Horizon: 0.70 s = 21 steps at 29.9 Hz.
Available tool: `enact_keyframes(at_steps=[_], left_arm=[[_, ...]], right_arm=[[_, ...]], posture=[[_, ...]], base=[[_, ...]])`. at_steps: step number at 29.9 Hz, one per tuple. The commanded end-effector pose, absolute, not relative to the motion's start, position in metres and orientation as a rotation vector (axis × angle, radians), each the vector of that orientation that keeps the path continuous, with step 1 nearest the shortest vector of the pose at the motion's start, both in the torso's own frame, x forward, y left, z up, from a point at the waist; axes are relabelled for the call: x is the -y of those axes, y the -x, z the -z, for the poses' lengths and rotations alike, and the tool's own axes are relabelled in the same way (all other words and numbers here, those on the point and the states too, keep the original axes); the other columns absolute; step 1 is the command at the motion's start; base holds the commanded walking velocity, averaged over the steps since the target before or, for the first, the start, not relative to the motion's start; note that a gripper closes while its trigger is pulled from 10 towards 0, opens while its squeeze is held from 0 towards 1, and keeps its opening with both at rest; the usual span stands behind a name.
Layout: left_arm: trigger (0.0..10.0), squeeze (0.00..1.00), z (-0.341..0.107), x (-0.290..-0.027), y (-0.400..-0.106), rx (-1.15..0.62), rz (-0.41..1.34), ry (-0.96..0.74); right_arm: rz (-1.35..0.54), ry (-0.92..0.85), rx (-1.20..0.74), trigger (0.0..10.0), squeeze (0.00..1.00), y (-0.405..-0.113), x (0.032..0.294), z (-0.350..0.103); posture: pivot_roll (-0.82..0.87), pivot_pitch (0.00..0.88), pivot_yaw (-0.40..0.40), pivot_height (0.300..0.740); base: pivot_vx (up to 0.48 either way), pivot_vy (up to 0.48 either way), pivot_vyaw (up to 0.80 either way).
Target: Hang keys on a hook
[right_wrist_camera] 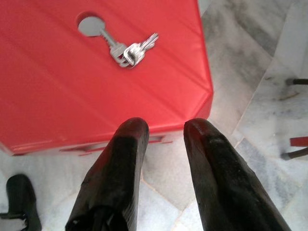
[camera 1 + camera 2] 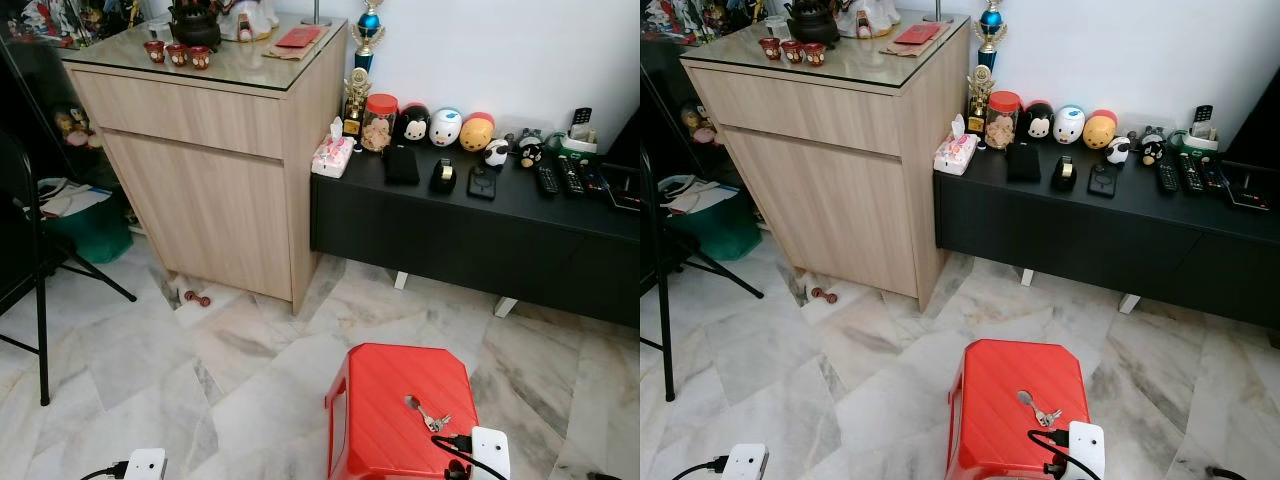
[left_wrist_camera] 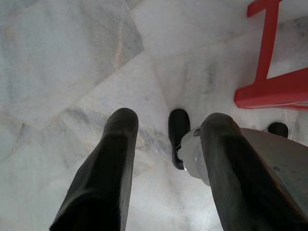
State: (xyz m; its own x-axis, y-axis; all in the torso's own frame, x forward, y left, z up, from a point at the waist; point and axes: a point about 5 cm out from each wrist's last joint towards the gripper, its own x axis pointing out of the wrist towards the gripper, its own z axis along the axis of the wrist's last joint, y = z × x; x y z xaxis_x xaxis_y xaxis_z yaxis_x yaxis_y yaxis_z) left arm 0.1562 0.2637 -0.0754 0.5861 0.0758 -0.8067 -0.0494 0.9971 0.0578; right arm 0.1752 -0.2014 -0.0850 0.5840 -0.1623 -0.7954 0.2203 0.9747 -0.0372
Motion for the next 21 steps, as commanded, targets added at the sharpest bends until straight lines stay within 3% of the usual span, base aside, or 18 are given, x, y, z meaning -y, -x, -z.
enact_keyframes(at_steps=[1, 13, 21], left_arm=[[10.0, 0.00, 0.078, -0.264, -0.151, -0.948, -0.090, -0.020], [10.0, 0.00, 0.073, -0.266, -0.156, -0.848, -0.142, -0.044], [10.0, 0.00, 0.065, -0.265, -0.163, -0.720, -0.147, -0.044]], right_arm=[[0.234, -0.070, -0.909, 10.0, 0.00, -0.178, 0.204, 0.083], [0.224, -0.073, -0.884, 10.0, 0.00, -0.183, 0.204, 0.081], [0.215, -0.084, -0.846, 10.0, 0.00, -0.187, 0.204, 0.078]], posture=[[0.12, 0.027, -0.048, 0.726], [0.13, 0.031, -0.053, 0.681], [0.13, 0.048, -0.060, 0.681]], base=[[0.000, 0.000, 0.00], [0.000, 0.000, 0.00], [0.000, 0.000, 0.00]])
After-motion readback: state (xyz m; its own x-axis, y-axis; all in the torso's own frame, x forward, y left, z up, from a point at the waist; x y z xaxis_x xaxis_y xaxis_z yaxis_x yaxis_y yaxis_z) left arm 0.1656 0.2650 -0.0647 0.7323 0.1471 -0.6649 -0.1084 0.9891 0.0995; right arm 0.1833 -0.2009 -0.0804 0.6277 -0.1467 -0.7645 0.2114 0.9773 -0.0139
